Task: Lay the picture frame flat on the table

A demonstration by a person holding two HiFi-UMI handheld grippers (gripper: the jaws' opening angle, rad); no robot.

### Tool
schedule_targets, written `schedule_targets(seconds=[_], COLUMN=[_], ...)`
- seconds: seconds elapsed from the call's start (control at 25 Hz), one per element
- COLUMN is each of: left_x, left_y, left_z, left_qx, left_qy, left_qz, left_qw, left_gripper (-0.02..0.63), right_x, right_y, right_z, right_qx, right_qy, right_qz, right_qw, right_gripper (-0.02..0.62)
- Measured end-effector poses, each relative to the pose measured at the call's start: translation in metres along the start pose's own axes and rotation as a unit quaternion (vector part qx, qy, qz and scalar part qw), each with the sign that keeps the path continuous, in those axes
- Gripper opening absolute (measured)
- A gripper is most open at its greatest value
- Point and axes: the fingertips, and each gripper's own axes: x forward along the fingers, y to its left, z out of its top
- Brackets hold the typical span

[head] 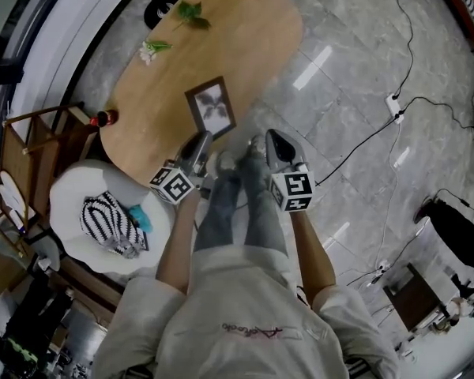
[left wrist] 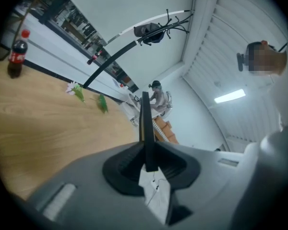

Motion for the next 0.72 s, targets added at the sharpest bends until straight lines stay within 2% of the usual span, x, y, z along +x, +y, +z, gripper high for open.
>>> schedule_targets(seconds=[0.24,0.4,0.72], left_x=[0.000,-0.001,0.018], left_y=[0.061,0.089,0.132], left_z=[-0.054,-0.083,-0.103], left_qx=[-0.027,-0.031,-0.035], left_qy=[0.020,0.042,0.050], left_qz=[0.027,0.033,0.034], left_qw=[0.9991,0.9981,0.9975], left_gripper=[0.071,0.071,0.071], right_x=[0.025,0.036,0.062], right_y=[-0.008,-0.007,-0.008], right_z=[-0.064,-0.094,-0.135], right_qx=[0.013,0.021,0.033], right_qy=[0.033,0.045,0.059], right_qz=[0.003,0.005,0.009], right_qw=[0.999,0.999,0.998], right_gripper=[0.006,0.006,0.006])
